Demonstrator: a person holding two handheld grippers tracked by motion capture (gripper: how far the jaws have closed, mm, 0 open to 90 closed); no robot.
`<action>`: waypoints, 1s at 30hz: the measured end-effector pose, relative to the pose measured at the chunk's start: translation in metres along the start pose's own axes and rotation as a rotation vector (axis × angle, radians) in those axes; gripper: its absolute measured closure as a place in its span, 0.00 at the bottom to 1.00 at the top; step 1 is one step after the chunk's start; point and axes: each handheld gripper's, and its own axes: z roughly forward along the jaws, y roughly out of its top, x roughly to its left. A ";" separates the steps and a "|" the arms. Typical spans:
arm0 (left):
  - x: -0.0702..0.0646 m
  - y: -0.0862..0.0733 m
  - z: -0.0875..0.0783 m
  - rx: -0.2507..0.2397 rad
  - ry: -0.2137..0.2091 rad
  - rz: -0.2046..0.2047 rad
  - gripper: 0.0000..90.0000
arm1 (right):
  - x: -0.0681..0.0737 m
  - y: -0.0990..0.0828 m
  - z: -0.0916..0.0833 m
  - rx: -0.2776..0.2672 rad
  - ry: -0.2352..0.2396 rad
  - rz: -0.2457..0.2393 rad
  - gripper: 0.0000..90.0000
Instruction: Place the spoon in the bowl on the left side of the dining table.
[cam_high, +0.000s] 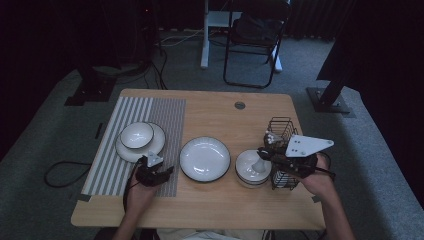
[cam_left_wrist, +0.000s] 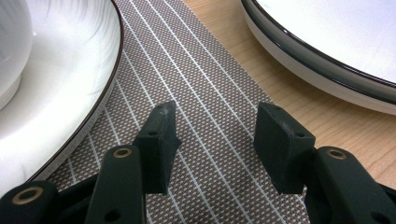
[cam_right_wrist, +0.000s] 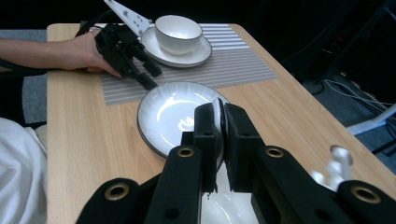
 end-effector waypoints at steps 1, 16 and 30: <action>0.000 0.000 0.000 0.000 0.000 -0.001 0.56 | 0.001 0.001 0.003 -0.002 0.006 -0.003 0.94; -0.001 0.000 0.000 0.000 0.001 0.002 0.56 | 0.009 0.015 0.030 -0.037 0.064 -0.011 0.94; -0.004 -0.001 -0.002 0.002 0.004 0.022 0.56 | 0.010 0.028 0.057 -0.034 0.076 -0.010 0.94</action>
